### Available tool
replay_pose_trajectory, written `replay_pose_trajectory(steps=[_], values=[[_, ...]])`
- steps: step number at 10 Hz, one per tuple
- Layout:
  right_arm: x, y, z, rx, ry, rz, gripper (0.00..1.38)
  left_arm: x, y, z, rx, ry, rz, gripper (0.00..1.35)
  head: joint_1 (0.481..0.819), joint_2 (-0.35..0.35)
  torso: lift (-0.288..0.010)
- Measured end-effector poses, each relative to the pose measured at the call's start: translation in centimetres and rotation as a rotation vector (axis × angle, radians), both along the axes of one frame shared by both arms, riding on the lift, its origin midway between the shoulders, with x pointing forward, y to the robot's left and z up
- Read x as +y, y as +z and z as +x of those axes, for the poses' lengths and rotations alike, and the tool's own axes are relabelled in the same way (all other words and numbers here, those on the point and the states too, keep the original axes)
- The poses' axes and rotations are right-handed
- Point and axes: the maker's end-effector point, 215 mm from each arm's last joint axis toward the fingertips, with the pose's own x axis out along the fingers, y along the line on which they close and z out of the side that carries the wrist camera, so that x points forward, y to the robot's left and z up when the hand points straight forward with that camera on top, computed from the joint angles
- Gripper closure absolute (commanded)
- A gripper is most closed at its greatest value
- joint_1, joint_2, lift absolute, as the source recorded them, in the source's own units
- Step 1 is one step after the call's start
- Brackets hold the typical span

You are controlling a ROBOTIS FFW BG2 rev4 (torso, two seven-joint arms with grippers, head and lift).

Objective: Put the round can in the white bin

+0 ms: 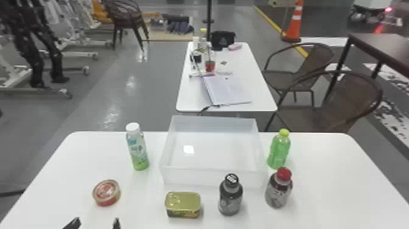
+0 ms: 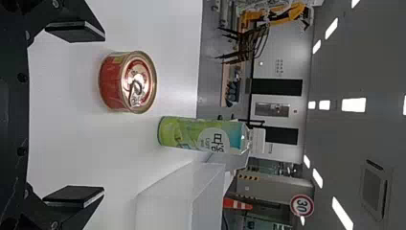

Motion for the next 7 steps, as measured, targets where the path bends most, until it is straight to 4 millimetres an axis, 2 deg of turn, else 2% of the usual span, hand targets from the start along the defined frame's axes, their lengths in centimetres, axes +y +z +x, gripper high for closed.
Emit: replay_pose_trajectory(steps=[3,7], values=[[0.0,0.0,0.1,0.000,-0.002,0.003,0.15,0.0,-0.3,1.6,-0.005,0.000,0.006,0.17,0.549,0.000,-0.100],[0.0,0.0,0.2,-0.002,-0.003,0.004,0.15,0.1,-1.9,3.1,0.018,0.003,0.008,0.16,0.549,0.000,-0.100]])
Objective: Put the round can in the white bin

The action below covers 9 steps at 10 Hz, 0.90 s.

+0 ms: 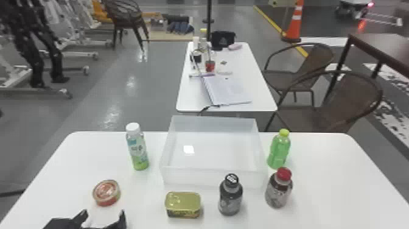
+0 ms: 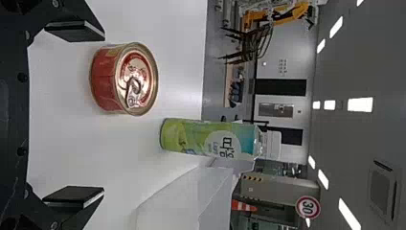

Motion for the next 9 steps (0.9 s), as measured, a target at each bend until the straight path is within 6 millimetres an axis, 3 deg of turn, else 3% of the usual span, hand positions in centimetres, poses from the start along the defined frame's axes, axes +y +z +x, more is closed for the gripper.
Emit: replay_pose_trajectory(steps=[9], values=[[0.0,0.6,0.9,-0.018,-0.001,0.005,0.15,0.9,-0.5,4.9,0.012,0.001,0.046,0.17,0.549,0.000,-0.100]])
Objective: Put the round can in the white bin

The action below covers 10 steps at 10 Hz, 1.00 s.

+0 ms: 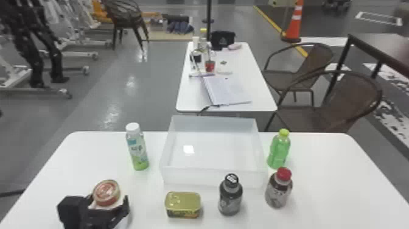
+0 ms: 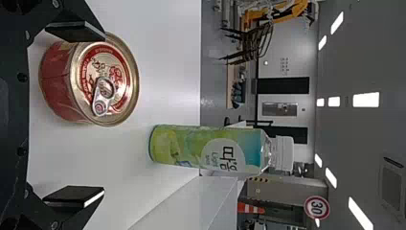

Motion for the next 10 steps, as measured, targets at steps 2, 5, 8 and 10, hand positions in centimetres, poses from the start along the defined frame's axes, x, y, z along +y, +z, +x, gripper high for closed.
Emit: replay_pose_trajectory(steps=[2,5,8,10], values=[[0.0,0.2,0.2,-0.005,0.001,0.000,0.15,0.8,-0.2,0.8,0.010,0.008,0.010,0.17,0.549,0.000,-0.100],[0.1,0.3,0.5,-0.009,0.007,0.002,0.15,1.6,-1.0,1.7,0.040,0.007,0.034,0.18,0.549,0.000,-0.100],[0.2,0.2,0.6,-0.008,0.006,0.007,0.15,2.9,-1.6,2.1,0.073,0.023,0.063,0.42,0.549,0.000,-0.100],[0.2,0.3,0.6,-0.009,0.007,0.010,0.15,3.7,-2.3,2.2,0.106,0.030,0.068,0.74,0.549,0.000,-0.100]])
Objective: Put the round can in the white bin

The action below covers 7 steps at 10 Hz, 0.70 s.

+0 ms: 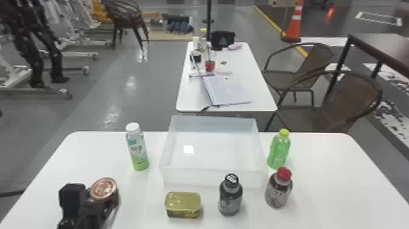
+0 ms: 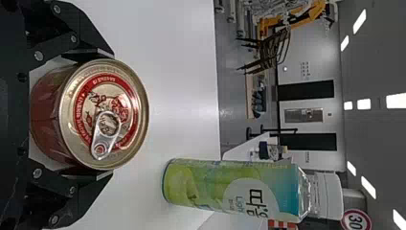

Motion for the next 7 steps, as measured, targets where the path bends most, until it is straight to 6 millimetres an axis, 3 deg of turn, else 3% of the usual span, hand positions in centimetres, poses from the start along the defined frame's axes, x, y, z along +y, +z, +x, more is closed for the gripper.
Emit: replay_pose_trajectory(steps=[4,7], values=[[0.0,0.0,0.0,0.000,0.001,0.000,0.15,-0.2,0.4,0.0,0.000,-0.006,0.008,0.78,0.549,0.000,-0.100],[0.1,-0.1,0.0,0.001,0.001,0.001,0.15,-1.3,5.1,-0.3,-0.072,-0.006,0.030,0.78,0.549,0.000,-0.100]])
